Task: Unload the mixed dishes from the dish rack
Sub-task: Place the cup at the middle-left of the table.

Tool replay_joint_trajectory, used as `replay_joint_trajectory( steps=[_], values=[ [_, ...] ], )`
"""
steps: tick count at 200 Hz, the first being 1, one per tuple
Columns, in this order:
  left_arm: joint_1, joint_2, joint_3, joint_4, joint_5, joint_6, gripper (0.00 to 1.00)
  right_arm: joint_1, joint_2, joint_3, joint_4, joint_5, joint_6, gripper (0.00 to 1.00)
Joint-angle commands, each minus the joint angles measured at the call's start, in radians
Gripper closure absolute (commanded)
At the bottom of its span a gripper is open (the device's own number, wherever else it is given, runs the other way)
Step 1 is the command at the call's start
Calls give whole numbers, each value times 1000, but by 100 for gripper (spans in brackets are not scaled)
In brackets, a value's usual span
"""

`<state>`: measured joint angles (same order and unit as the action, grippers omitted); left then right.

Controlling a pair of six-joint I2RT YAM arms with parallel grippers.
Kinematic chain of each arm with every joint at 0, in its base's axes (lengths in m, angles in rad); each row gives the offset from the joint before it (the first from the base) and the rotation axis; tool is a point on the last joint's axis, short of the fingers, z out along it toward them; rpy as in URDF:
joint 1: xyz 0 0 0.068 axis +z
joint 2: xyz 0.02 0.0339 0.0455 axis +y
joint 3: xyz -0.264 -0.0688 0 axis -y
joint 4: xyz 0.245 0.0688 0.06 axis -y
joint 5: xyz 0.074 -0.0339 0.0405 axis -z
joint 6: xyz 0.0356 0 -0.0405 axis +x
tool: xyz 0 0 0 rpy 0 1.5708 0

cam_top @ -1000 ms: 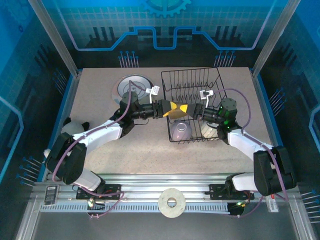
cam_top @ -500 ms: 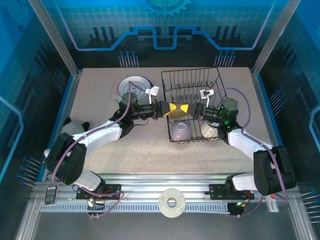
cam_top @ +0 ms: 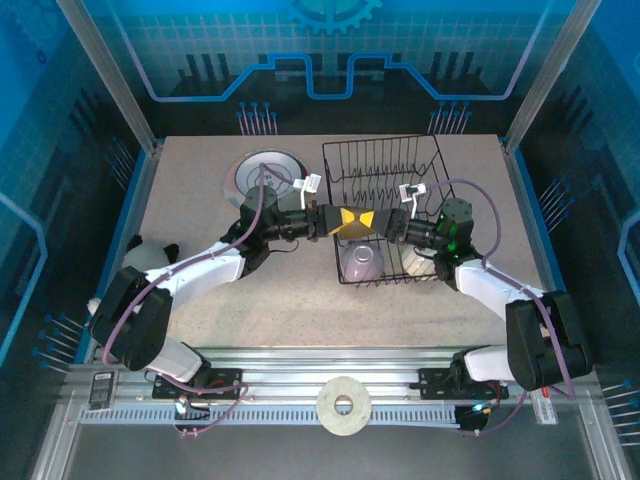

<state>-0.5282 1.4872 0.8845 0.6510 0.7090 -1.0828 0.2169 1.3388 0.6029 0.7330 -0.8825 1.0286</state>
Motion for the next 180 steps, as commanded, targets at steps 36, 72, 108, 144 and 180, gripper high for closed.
replay_joint_trajectory(
  steps=[36,72,108,144,180],
  values=[
    [67,-207,95,-368,-141,232,100,2,-51,-14,-48,37,-62,0],
    [86,-320,215,-832,-363,445,100,6,-67,-11,-88,52,-92,0],
    [94,-338,345,-1277,-682,628,100,20,-77,-2,-136,67,-133,0],
    [164,-274,398,-1493,-745,726,100,37,-80,10,-185,83,-169,0],
    [209,-157,450,-1582,-772,814,100,51,-81,23,-228,96,-204,0]
  ],
)
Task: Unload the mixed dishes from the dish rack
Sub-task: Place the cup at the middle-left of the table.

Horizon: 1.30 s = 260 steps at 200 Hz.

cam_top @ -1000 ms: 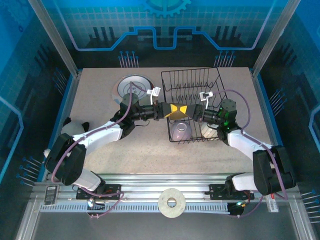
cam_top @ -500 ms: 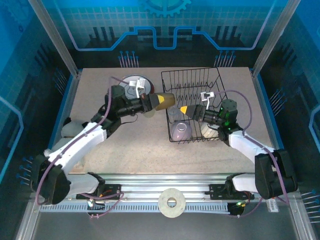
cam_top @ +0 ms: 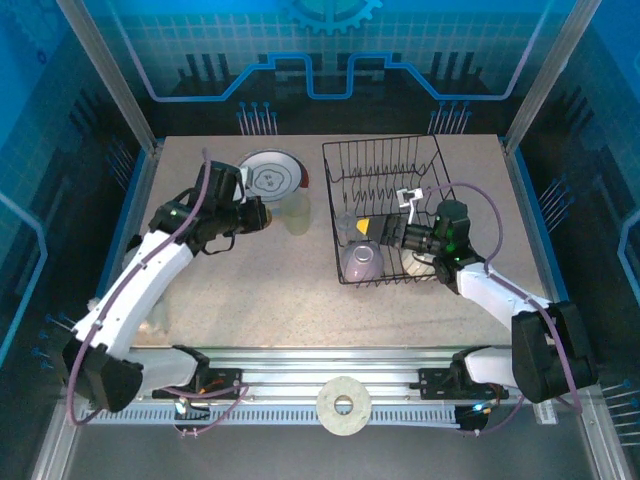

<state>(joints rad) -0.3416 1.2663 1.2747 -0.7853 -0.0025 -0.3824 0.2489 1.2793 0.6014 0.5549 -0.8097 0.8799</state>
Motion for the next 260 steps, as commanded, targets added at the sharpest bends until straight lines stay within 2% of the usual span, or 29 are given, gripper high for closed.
replay_joint_trajectory(
  steps=[1,47,150,208,260],
  values=[
    [24,69,61,-147,-62,115,100,19,-23,24,-51,23,-56,0],
    [69,259,132,-167,-55,149,100,36,-43,41,-133,59,-118,0],
    [105,650,389,-217,-90,168,100,67,-113,71,-279,135,-229,0],
    [107,760,473,-218,-93,151,100,69,-115,75,-313,144,-240,0],
    [107,797,466,-202,-88,138,100,69,-115,77,-320,150,-245,0]
  ],
)
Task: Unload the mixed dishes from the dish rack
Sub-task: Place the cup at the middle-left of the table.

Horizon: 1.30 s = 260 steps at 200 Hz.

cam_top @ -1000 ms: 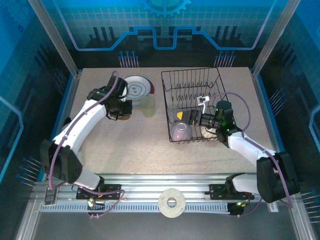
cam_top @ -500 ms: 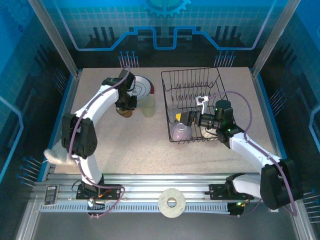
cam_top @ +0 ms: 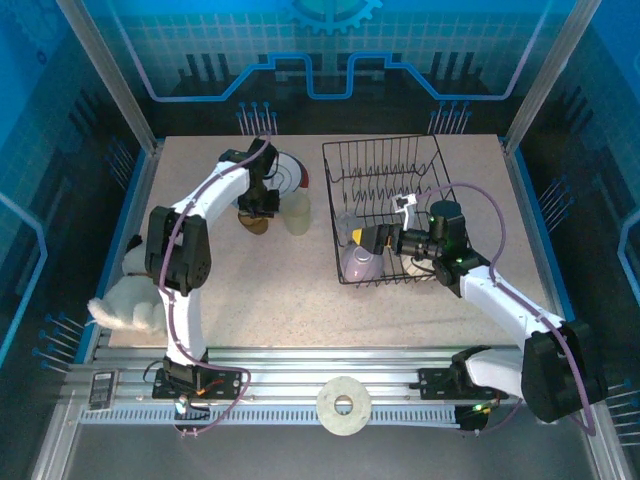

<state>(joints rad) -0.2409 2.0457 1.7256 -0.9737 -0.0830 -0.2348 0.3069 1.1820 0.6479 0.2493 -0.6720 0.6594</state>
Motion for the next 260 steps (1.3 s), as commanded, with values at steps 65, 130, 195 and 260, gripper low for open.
replay_joint_trajectory(
  steps=[65,130,195,260],
  values=[
    [6,11,-13,14,17,-23,85,15,-18,32,-15,8,-29,0],
    [6,2,-9,17,25,-28,75,55,-21,48,-39,12,-68,0],
    [6,-43,-9,10,25,-26,66,61,-21,52,-51,18,-78,0],
    [10,-163,-45,16,31,-34,62,65,-22,55,-58,24,-84,0]
  ],
)
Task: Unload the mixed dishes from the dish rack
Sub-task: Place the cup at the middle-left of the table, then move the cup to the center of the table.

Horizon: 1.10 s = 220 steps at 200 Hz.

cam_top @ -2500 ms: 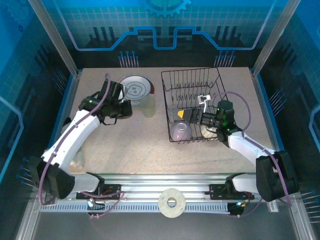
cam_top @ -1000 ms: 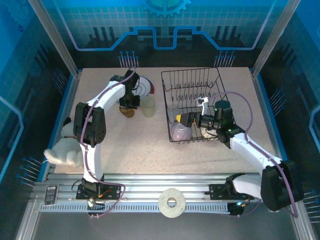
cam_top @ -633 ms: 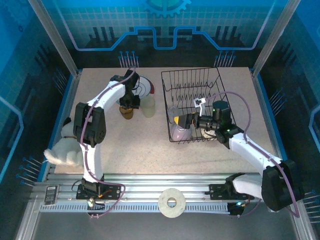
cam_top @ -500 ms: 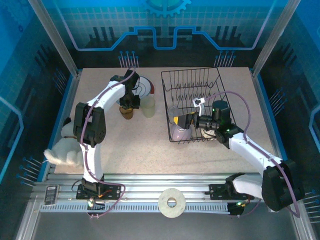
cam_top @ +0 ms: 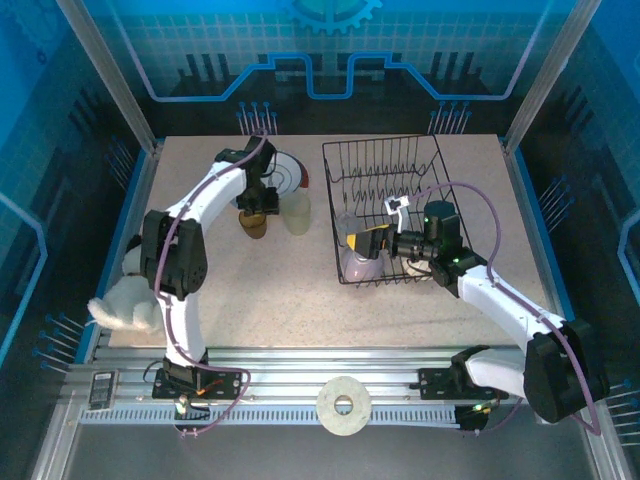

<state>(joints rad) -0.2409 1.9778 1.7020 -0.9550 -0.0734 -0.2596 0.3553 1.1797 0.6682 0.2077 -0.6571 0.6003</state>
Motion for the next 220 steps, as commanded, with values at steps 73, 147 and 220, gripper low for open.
replay_joint_trajectory(
  steps=[73,147,220],
  values=[
    [88,-370,-207,78,35,-61,63,25,-25,37,-31,22,-34,0],
    [256,-402,-427,202,63,-168,99,34,-25,44,-45,32,-46,0],
    [279,-252,-451,325,26,-208,100,45,-25,48,-59,42,-59,0]
  ],
)
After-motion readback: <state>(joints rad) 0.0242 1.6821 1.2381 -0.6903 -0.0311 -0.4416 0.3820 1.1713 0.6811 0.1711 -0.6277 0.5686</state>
